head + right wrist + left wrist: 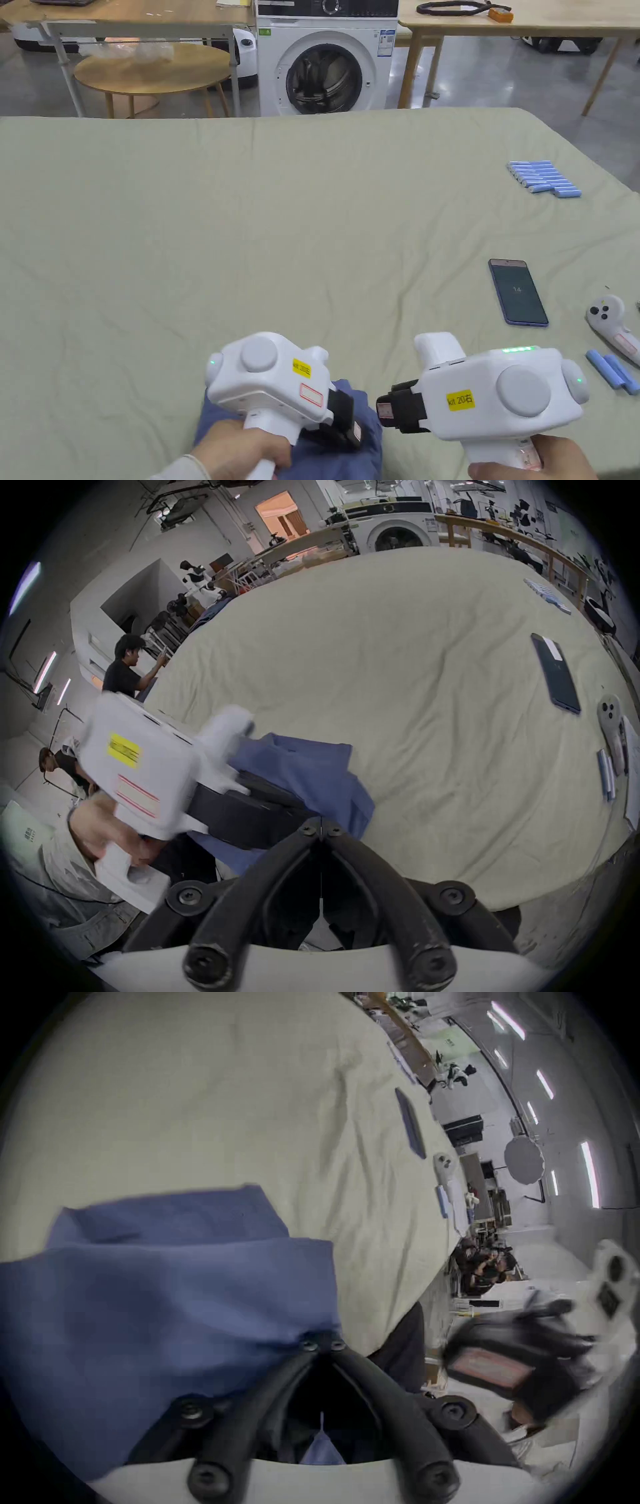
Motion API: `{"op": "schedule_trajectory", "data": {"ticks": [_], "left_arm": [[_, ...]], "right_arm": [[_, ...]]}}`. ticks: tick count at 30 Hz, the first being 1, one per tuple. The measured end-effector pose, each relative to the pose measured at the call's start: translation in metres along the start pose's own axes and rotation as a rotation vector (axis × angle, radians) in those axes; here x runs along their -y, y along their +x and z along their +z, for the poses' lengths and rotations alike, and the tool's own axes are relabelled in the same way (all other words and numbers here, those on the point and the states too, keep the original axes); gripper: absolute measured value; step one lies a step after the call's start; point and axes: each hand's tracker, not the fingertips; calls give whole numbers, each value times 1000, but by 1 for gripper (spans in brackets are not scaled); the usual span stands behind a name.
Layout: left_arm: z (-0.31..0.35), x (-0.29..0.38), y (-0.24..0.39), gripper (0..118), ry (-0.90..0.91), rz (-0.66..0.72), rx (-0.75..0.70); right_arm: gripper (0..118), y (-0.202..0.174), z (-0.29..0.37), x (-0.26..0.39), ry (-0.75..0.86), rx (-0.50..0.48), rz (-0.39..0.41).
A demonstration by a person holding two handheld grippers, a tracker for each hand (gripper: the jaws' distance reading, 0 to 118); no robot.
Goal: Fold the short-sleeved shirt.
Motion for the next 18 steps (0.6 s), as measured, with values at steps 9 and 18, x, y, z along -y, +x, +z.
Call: {"op": "schedule_trajectory", "data": {"ticks": [9, 18], "left_arm": [[140, 23, -48, 94, 242, 38, -222], [67, 44, -113, 96, 69, 260, 104]], "right_arm": [[0, -18, -99, 36, -77, 121, 203], [0, 9, -92, 48, 9, -5, 104]]}}
